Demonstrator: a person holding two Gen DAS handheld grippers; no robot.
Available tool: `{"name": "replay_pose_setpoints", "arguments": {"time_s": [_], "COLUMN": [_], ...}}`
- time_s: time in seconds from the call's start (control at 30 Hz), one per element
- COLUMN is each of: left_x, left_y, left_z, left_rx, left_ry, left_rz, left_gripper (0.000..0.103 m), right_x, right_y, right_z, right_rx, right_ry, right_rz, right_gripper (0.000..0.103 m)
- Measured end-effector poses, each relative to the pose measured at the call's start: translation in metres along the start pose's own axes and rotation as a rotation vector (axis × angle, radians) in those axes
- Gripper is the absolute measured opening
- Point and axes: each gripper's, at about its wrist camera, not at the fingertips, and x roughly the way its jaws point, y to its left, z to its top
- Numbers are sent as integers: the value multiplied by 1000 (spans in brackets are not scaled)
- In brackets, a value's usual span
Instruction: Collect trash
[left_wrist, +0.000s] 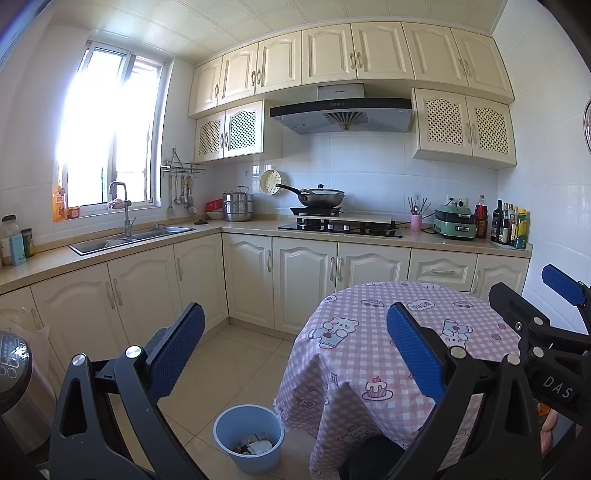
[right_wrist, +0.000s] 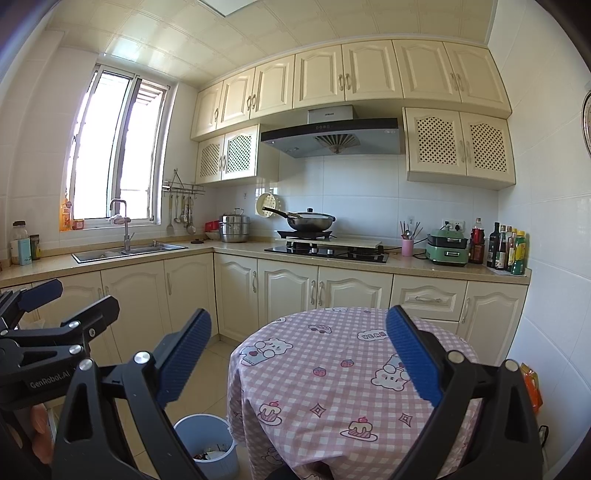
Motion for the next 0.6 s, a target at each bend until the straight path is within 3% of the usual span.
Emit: {"name": "replay_pose_setpoints", "arguments": {"time_s": [0.6], "left_x": [2], "left_y": [6], "left_z": [-4], "left_rx": [0], "left_ry": [5], "left_rz": [2], "left_gripper": [96], "right_x": [7], "right_y": [-4], "right_z": [0], "right_rx": [-10], "right_ry": [2], "right_rz": [12], "right_gripper": [94]}}
